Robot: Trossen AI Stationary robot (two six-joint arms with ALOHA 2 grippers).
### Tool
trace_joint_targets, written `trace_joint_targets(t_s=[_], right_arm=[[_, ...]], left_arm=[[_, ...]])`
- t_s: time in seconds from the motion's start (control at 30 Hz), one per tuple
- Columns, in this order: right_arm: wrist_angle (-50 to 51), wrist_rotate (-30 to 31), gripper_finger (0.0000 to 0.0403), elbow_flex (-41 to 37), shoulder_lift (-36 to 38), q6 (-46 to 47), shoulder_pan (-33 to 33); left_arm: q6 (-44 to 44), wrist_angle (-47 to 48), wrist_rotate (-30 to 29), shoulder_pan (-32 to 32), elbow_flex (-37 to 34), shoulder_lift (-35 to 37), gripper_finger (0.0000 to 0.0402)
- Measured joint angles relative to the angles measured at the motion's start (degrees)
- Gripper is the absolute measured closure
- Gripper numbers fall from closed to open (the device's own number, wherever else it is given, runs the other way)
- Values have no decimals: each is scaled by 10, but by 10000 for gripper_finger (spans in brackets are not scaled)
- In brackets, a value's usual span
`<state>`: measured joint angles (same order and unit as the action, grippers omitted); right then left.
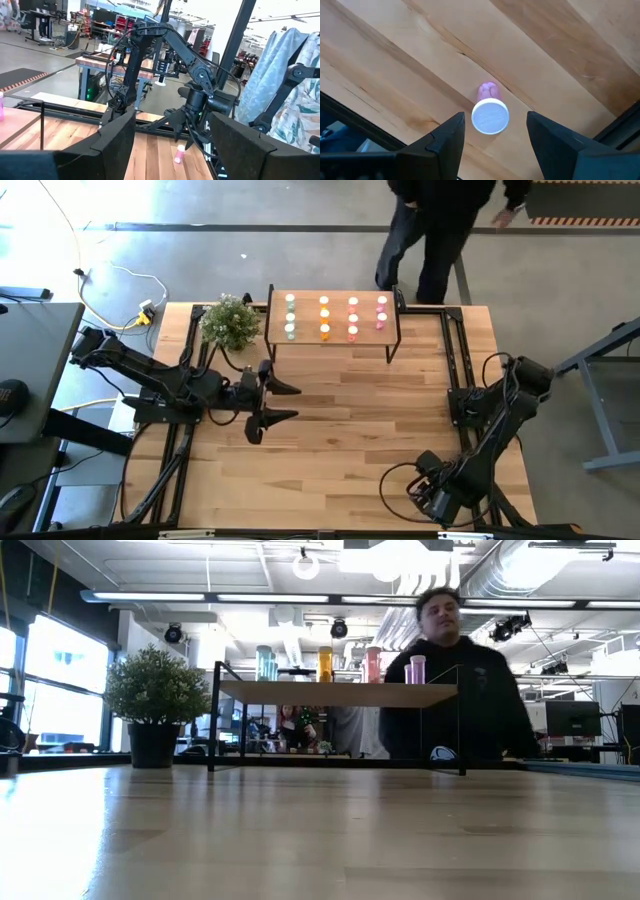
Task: Pick and place medicine bottles onto shelf by color
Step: Put the violet pill bottle on the shelf aligned with the other violet pill bottles
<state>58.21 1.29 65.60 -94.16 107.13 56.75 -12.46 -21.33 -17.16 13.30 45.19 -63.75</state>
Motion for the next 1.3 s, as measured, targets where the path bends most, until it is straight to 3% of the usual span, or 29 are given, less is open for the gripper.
trace_joint_targets(t_s=[0.53, 0.97, 1.3], right_arm=[[-7, 0, 201, 0, -58, -4, 0], [-8, -5, 304, 0, -59, -6, 0], [-43, -17, 301, 0, -46, -27, -10]], left_arm=[[0, 0, 0, 0, 0, 0, 158], [2, 0, 0, 0, 0, 0, 158], [2, 0, -2, -2, 0, 0, 158]])
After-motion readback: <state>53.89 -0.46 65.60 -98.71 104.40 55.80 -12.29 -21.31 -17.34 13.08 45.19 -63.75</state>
